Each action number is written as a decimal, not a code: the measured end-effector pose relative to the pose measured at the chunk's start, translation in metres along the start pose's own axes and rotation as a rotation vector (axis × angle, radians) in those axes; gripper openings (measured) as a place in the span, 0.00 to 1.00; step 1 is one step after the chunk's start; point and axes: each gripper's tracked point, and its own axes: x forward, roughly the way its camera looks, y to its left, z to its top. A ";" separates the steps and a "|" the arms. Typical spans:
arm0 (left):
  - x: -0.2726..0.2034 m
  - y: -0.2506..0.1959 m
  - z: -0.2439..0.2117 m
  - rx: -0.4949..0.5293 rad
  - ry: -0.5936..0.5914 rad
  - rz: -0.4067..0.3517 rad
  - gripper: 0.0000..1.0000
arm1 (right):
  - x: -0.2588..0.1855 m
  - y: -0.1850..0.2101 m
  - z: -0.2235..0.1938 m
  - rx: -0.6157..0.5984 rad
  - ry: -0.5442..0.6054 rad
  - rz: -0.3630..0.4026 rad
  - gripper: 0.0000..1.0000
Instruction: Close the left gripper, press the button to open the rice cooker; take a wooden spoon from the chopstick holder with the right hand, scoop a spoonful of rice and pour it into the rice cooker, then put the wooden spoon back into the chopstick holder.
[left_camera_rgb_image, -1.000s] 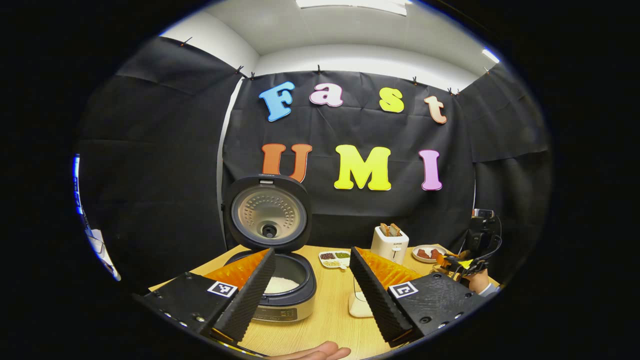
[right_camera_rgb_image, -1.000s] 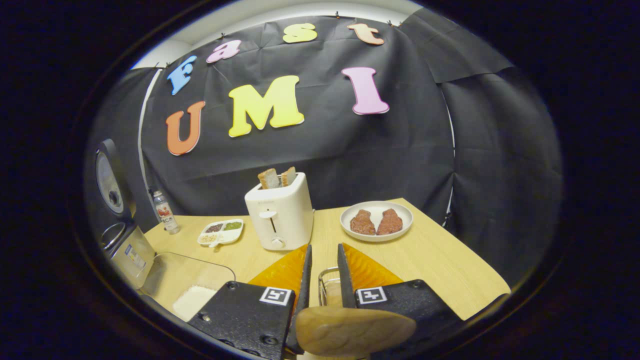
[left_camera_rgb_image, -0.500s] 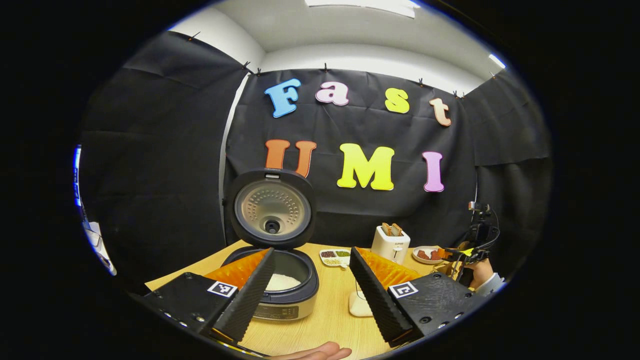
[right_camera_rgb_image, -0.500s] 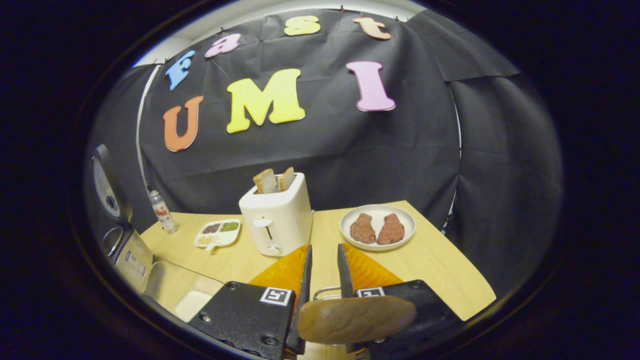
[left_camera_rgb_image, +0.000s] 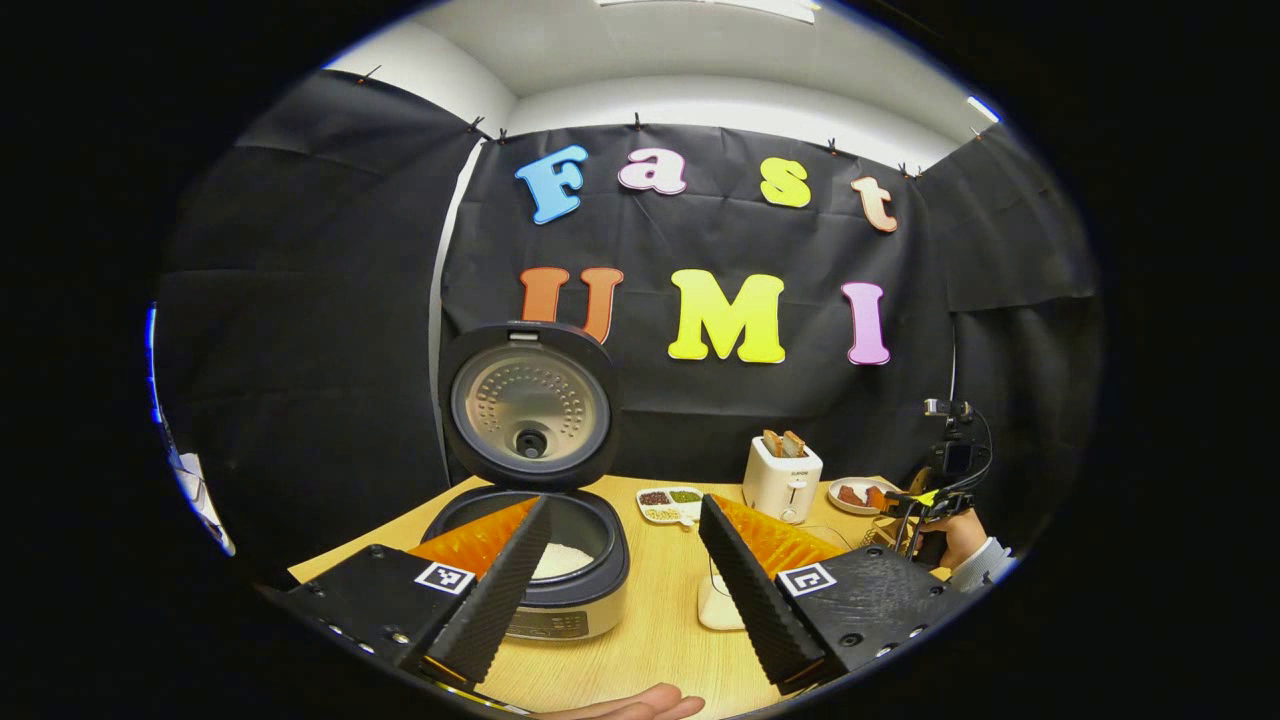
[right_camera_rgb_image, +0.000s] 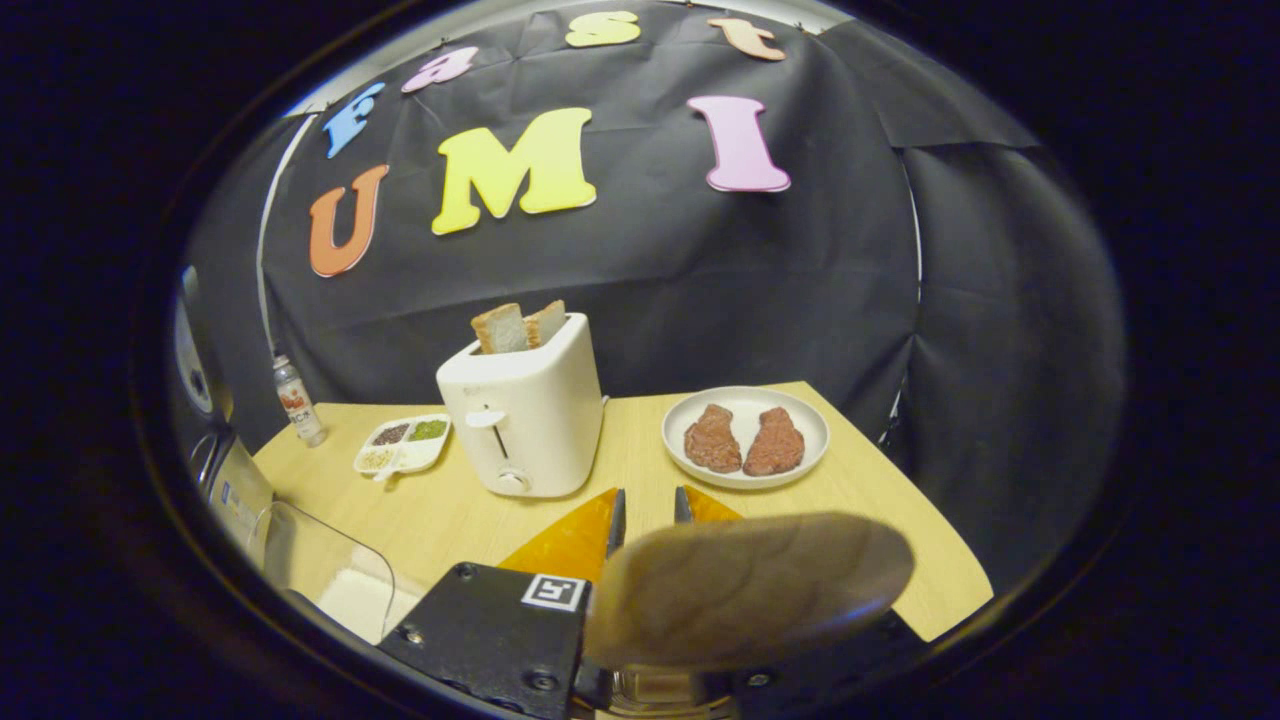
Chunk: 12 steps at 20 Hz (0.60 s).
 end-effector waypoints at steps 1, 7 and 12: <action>0.002 0.000 -0.001 0.003 0.002 0.000 0.95 | -0.002 -0.003 -0.005 0.017 0.008 -0.002 0.30; 0.008 -0.008 -0.009 0.001 0.020 -0.010 0.95 | -0.017 -0.025 -0.007 0.116 -0.031 -0.017 0.39; 0.007 -0.013 -0.010 0.005 0.020 -0.026 0.95 | -0.030 -0.017 0.008 0.081 -0.062 0.002 0.19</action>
